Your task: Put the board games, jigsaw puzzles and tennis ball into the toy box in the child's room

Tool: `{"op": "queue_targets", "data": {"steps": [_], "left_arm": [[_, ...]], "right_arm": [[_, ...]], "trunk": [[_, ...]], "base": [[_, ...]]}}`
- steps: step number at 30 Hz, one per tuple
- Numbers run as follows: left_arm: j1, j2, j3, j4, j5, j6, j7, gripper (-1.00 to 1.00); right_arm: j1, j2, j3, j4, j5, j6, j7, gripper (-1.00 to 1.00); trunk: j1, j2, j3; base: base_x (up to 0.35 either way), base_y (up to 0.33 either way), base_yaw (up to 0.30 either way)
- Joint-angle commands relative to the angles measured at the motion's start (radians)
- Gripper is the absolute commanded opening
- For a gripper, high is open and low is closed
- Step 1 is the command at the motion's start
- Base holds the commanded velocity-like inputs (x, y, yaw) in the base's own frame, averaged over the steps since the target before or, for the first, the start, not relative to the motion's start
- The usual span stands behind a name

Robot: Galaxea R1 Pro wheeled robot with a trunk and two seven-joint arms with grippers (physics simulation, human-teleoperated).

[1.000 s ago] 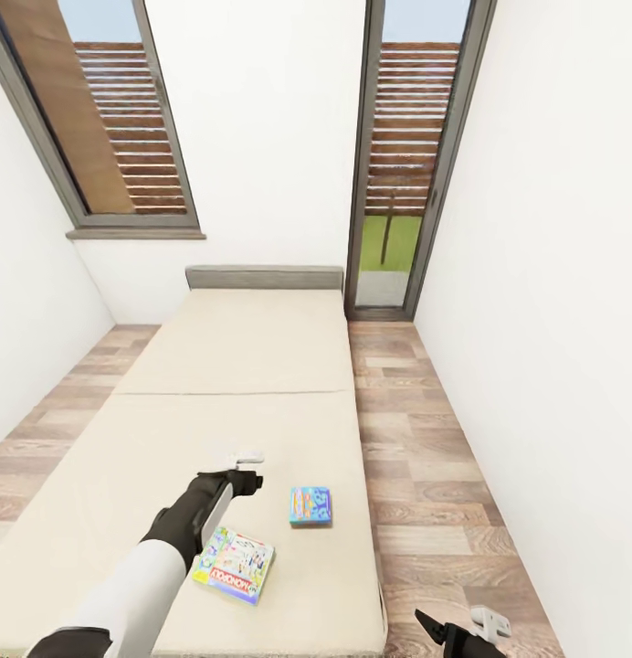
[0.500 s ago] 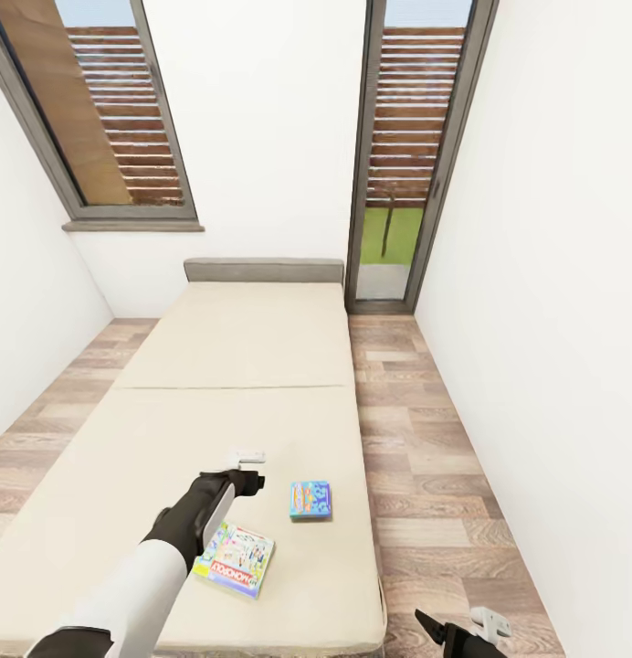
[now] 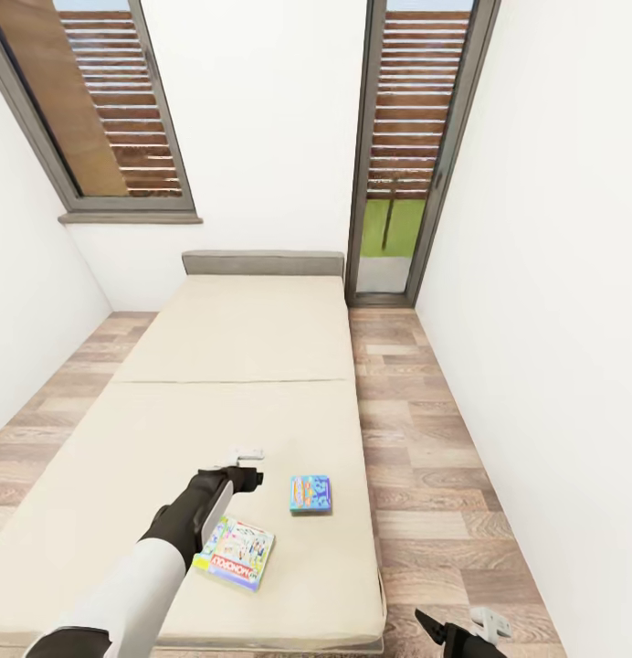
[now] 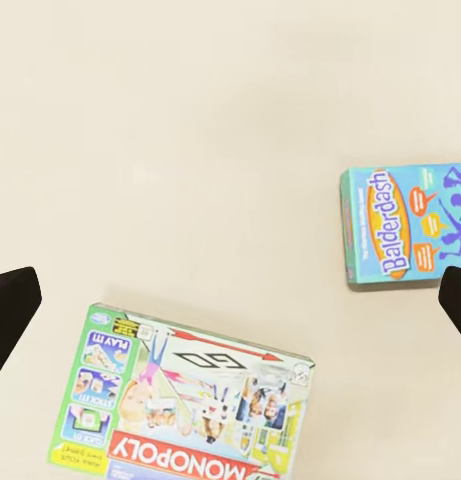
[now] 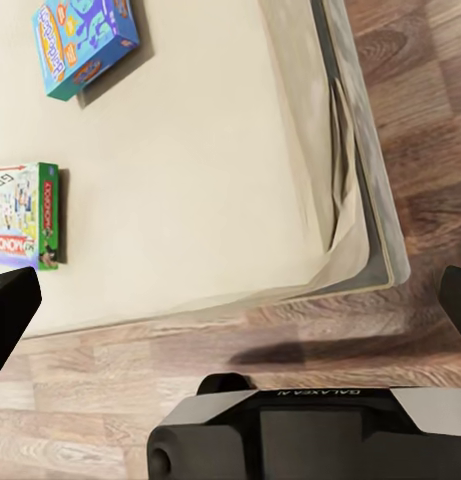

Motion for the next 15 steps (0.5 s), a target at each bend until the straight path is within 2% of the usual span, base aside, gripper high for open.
{"op": "queue_targets", "data": {"steps": [1, 15], "left_arm": [[-0.001, 0.000, -0.003, -0.008, -0.001, 0.006, 0.004, 1.00], [-0.004, -0.008, -0.004, -0.029, -0.001, 0.006, 0.017, 1.00]], "right_arm": [[-0.001, 0.000, -0.002, 0.000, -0.009, 0.009, 0.003, 1.00], [-0.001, -0.001, -0.002, 0.000, -0.009, 0.009, -0.001, 1.00]], "trunk": [[0.000, -0.002, -0.003], [0.000, -0.002, -0.026]], "base": [[0.000, 0.000, 0.000], [0.000, 0.000, 0.000]]}}
